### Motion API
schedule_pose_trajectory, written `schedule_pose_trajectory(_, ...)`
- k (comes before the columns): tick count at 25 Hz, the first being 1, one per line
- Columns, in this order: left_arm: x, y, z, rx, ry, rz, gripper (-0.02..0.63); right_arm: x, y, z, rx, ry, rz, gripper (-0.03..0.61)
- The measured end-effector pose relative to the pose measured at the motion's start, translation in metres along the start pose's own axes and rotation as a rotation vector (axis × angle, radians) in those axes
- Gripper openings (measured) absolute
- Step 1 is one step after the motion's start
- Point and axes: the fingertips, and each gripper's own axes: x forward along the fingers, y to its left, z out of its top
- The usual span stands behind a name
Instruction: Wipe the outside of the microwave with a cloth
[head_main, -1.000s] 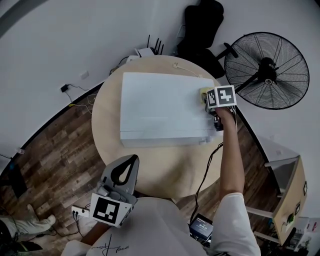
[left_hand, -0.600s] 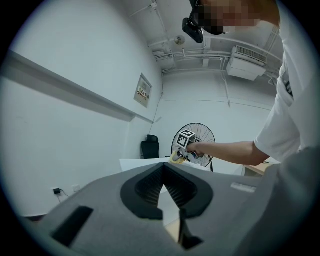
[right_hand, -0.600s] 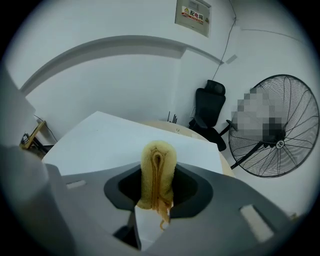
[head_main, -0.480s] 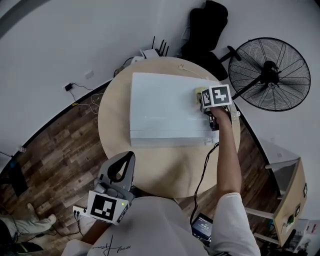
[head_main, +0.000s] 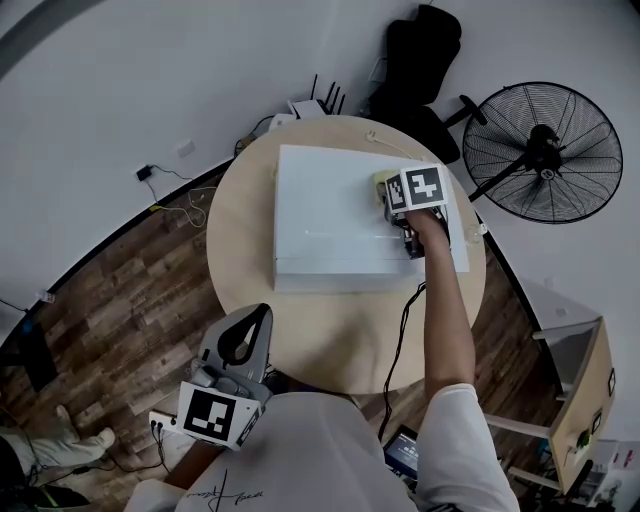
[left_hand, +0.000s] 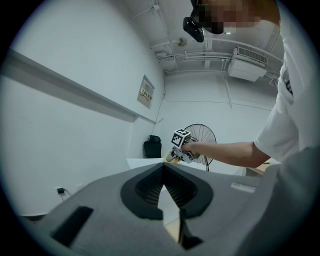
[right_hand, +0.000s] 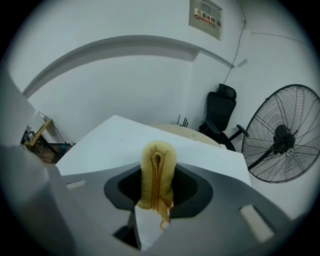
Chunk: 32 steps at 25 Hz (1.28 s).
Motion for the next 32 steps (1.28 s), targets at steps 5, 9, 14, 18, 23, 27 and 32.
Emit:
schedule_pose_trajectory(5,-0.008,0.010,0.001,0.000,-0.006,0.024,-0.011,0.005,0.026,0.009,-0.018,-0.005,0.029,0.133)
schedule_pose_trajectory(9,-0.017,0.013,0.001,-0.004,-0.011,0.040,-0.011,0.008,0.047,0.017,-0.047,-0.016,0.042,0.132)
schedule_pose_trajectory(14,-0.028,0.015,-0.001,-0.007,-0.012,0.056,-0.011,0.011,0.075,0.025,-0.059,-0.028,0.080,0.133)
schedule_pose_trajectory(18,-0.038,0.022,-0.001,-0.015,-0.018,0.084,-0.011,0.014,0.095,0.033,-0.073,-0.042,0.098,0.132)
schedule_pose_trajectory(23,-0.047,0.029,-0.001,-0.023,-0.027,0.112,-0.011,0.017,0.124,0.041,-0.078,-0.055,0.161,0.133)
schedule_pose_trajectory(27,-0.053,0.031,-0.003,-0.038,-0.032,0.133,-0.011,0.018,0.142,0.047,-0.119,-0.057,0.177,0.133)
schedule_pose_trajectory(32,-0.060,0.035,-0.002,-0.037,-0.040,0.152,-0.011,0.021,0.167,0.054,-0.156,-0.071,0.212,0.133)
